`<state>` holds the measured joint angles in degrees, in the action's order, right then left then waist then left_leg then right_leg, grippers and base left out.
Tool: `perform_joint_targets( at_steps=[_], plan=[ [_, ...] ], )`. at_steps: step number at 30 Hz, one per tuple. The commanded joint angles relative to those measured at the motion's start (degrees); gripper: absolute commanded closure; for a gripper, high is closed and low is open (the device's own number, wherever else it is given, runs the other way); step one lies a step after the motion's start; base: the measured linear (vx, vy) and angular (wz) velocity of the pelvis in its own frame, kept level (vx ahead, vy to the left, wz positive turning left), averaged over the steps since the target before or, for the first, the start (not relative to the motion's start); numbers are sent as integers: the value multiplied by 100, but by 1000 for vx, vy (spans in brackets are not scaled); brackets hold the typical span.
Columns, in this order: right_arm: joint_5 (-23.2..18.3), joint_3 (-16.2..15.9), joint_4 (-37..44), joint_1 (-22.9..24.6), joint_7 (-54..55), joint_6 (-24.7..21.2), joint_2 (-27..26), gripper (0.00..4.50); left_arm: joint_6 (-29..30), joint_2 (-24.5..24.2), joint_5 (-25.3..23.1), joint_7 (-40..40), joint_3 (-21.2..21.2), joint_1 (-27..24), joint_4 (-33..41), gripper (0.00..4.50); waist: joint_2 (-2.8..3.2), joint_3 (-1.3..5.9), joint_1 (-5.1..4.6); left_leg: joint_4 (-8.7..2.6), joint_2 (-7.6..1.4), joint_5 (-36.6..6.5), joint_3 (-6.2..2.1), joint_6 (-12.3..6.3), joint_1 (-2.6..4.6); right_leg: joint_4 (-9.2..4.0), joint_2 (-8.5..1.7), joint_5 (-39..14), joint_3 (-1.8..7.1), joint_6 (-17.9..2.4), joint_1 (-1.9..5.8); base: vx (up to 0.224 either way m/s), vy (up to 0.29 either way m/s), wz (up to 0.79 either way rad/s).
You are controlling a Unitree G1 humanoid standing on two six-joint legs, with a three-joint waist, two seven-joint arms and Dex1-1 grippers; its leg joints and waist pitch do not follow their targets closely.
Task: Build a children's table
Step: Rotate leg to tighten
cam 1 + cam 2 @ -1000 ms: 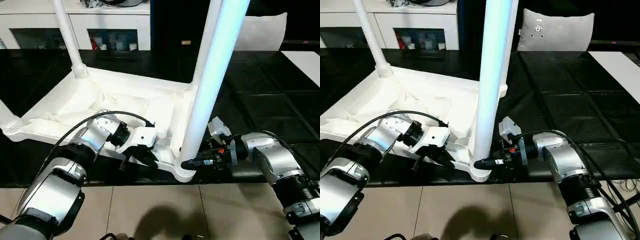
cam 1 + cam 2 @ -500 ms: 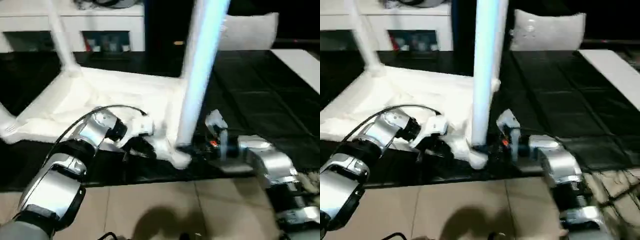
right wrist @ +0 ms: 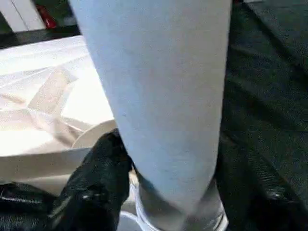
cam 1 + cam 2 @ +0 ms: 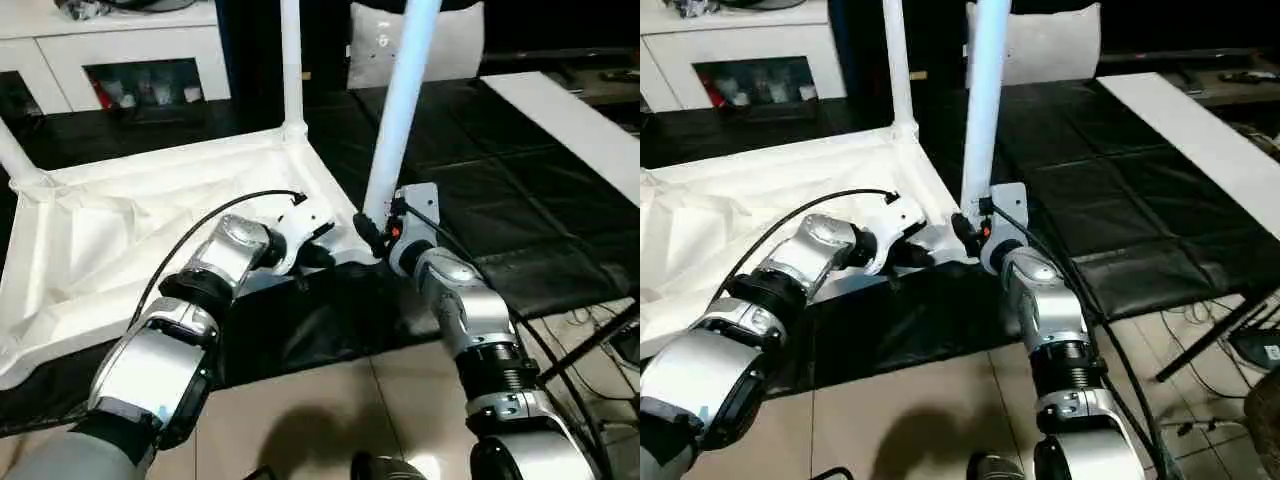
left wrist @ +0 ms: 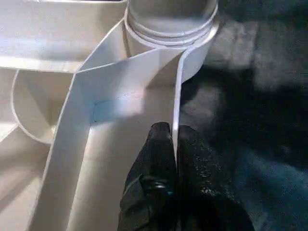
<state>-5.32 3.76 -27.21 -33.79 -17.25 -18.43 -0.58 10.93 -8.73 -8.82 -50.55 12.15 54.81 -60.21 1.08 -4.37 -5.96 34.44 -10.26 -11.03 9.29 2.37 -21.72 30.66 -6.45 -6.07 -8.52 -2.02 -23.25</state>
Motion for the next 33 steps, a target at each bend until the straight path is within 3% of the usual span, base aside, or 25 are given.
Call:
perform_joint_targets(
  at_steps=[1,3,4,5,6,8,9,13,18,23,25,28,31,33],
  plan=[
    [-126,-565,97,-71,-317,-14,-488,144,-113,263,165,496,-134,233,190,450,-71,494,52,-352,-199,-971,-56,-747,-5,-247,-307,-1692,291,-1215,389,0,0,0],
    [-130,-547,170,28,-432,134,-362,126,-285,151,79,317,-56,139,257,450,-35,521,80,-333,-215,-685,-65,-861,-10,-192,-303,-1392,298,-1276,395,0,0,0],
    [-131,-570,228,97,-599,272,-228,126,-385,83,49,152,-1,63,307,450,-39,537,89,-314,-224,-420,-76,-984,-43,-127,-298,-1029,302,-1349,410,0,0,0],
    [-131,-570,230,99,-603,275,-224,116,-385,81,49,149,0,61,308,450,-39,537,89,-314,-224,-420,-76,-984,-43,-127,-298,-1029,302,-1349,410,0,0,0],
    [-155,-567,276,155,-770,327,-104,99,-480,30,30,35,37,-2,343,450,-48,549,115,-288,-229,-119,-74,-1190,-46,-50,-300,-581,313,-1473,410,0,0,0],
    [-214,-561,357,231,-1034,316,64,88,-589,-44,-13,-84,89,-56,360,450,-58,530,157,-288,-233,-168,-63,-1312,-35,-61,-292,-617,307,-1504,406,0,0,0],
    [-274,-570,423,284,-1262,280,184,76,-640,-93,-38,-160,120,-83,363,450,-64,516,180,-294,-235,-289,-52,-1309,-30,-88,-292,-787,306,-1475,405,0,0,0],
    [-464,-580,747,489,-1920,21,584,45,-947,-284,-100,-506,240,-117,299,450,-84,469,255,-326,-238,-799,-38,-1017,2,-191,-274,-1567,314,-1267,385,0,0,0],
    [-534,-748,886,620,-3116,-32,1431,1,-1560,-602,-120,-1454,458,-189,315,450,-62,469,311,-332,-257,-964,-44,-850,-1,-191,-282,-1715,331,-1220,375,0,0,0],
    [-718,-862,992,664,-4074,-11,1955,0,-1880,-756,-145,-2041,648,-224,349,450,-63,477,415,-336,-281,-1023,-27,-725,16,-188,-282,-1758,337,-1229,357,0,0,0],
    [-792,-927,1036,676,-4487,-22,2169,0,-2042,-809,-171,-2253,720,-220,327,450,-56,477,513,-334,-304,-1002,-10,-752,31,-169,-268,-1661,343,-1235,359,0,0,0],
    [-761,-1034,782,605,-5206,419,2526,0,-2429,-926,-168,-2876,900,-279,442,450,-59,497,619,-332,-327,-963,6,-748,42,-130,-281,-1500,346,-1299,347,0,0,0],
    [-879,-1088,667,549,-5731,556,2669,0,-2613,-968,-95,-3264,963,-329,530,450,-56,495,728,-337,-345,-936,27,-719,62,-119,-289,-1480,363,-1349,328,0,0,0],
    [-905,-1140,612,514,-5956,597,2726,35,-2678,-1003,-105,-3385,997,-325,533,450,-68,496,813,-344,-348,-939,34,-656,81,-111,-292,-1530,367,-1339,319,0,0,0]
  ],
)
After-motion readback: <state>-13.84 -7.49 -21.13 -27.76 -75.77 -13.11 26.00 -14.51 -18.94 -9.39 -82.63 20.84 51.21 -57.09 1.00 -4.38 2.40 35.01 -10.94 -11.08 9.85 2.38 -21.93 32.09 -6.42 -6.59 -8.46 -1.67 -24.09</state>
